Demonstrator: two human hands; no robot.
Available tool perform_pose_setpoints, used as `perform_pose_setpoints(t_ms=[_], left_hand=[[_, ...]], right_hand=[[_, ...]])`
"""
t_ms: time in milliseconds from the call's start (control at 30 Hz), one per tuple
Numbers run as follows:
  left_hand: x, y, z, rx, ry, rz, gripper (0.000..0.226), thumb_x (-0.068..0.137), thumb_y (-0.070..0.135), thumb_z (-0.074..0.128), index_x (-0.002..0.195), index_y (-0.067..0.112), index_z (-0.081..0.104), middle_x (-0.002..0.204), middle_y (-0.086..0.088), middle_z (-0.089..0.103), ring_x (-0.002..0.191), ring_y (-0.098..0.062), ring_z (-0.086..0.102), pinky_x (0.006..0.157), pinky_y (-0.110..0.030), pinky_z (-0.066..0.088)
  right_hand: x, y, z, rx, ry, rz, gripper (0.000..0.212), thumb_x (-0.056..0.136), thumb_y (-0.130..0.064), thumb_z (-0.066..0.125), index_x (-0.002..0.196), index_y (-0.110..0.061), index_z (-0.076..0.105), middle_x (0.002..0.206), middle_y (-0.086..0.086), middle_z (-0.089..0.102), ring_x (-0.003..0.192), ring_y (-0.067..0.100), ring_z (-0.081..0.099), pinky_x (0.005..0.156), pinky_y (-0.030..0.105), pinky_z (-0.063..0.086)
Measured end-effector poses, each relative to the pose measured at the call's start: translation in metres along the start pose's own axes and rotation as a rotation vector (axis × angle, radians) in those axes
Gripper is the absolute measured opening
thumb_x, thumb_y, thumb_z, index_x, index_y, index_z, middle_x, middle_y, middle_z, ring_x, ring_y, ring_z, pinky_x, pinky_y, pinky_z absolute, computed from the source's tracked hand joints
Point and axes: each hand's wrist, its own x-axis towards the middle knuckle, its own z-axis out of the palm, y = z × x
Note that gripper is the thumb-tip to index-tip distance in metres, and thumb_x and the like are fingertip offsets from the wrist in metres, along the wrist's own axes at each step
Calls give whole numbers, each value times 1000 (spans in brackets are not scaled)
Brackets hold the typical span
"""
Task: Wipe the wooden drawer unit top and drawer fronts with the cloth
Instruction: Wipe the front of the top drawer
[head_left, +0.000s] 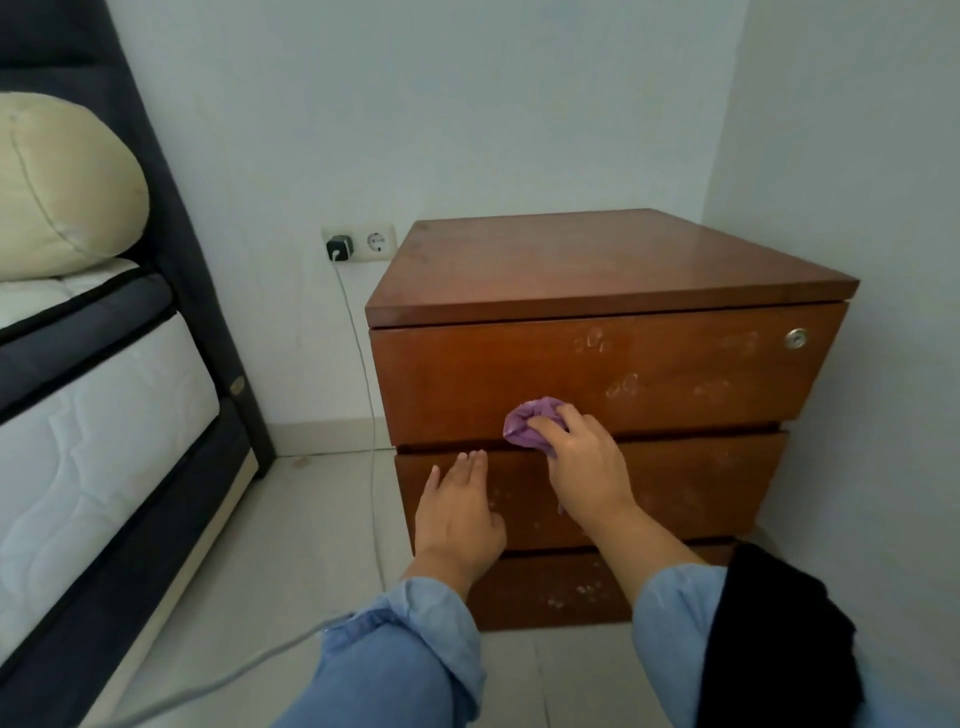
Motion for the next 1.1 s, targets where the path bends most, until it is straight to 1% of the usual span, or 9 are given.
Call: perform_pose_setpoints(t_ms=[67, 167, 233, 333, 400, 533, 800, 967, 1100], left_hand=[[1, 4, -6, -16, -4, -7, 67, 92, 27, 46, 152, 16, 18, 157, -2, 26, 146, -16, 18, 121, -35, 9], [1, 12, -13, -25, -45, 21, 66, 92, 25, 46, 152, 16, 19, 159, -3, 22, 147, -18, 16, 121, -36, 11], [1, 20, -14, -45, -89, 36, 68, 92, 24, 46, 152, 15, 16, 160, -2, 19, 148, -17, 13, 121, -36, 9], [6, 34, -12, -41, -158, 76, 71, 93, 25, 45, 153, 15, 10, 161, -1, 10, 149, -16, 7, 122, -38, 5], [11, 42, -10, -17, -171, 97, 71, 94, 27, 45, 153, 15, 7, 162, -1, 8, 149, -16, 4, 122, -38, 4], [21, 44, -3, 37, -161, 108, 72, 93, 29, 45, 153, 14, 9, 162, -1, 9, 149, -16, 6, 121, -38, 4], [22, 42, 5, 37, -67, 95, 76, 85, 38, 48, 152, 19, 19, 160, 3, 18, 147, -11, 13, 121, -37, 4], [22, 46, 1, 63, -160, 82, 77, 88, 37, 47, 153, 14, 12, 162, 0, 10, 149, -15, 5, 121, -40, 0], [25, 65, 2, 90, -111, 124, 75, 91, 36, 45, 153, 12, 11, 161, -3, 12, 149, -16, 5, 121, -40, 0]], right_hand=[[-5, 0, -2, 54, -175, 91, 44, 88, -6, 54, 128, -24, 56, 131, 7, 54, 111, 30, 54, 90, 42, 51], [1, 2, -24, 84, -298, 149, 40, 91, -12, 50, 126, -29, 54, 125, 3, 53, 107, 26, 56, 87, 41, 52], [9, 4, -47, 102, -171, 106, 34, 91, -17, 51, 122, -30, 55, 116, 0, 55, 100, 21, 58, 83, 37, 54], [26, 5, -88, 131, 174, -6, 27, 90, -20, 55, 116, -26, 57, 104, -2, 57, 86, 14, 58, 74, 29, 54], [42, 10, -104, 83, 267, -24, 26, 91, -22, 55, 117, -22, 58, 103, 0, 59, 84, 14, 58, 72, 28, 54], [52, 22, -88, 62, 169, 78, 29, 89, -15, 53, 118, -21, 59, 106, 5, 61, 92, 25, 59, 76, 38, 53], [3, 35, -23, 117, 23, 205, 34, 86, -10, 55, 117, -21, 63, 113, 3, 64, 99, 24, 61, 83, 36, 54], [-10, 44, -29, 62, -362, 327, 25, 90, -16, 49, 112, -22, 59, 112, 5, 62, 96, 26, 62, 76, 37, 55], [-3, 47, -71, 201, 3, 178, 25, 87, -15, 55, 110, -24, 61, 104, -1, 60, 88, 17, 61, 75, 32, 55]])
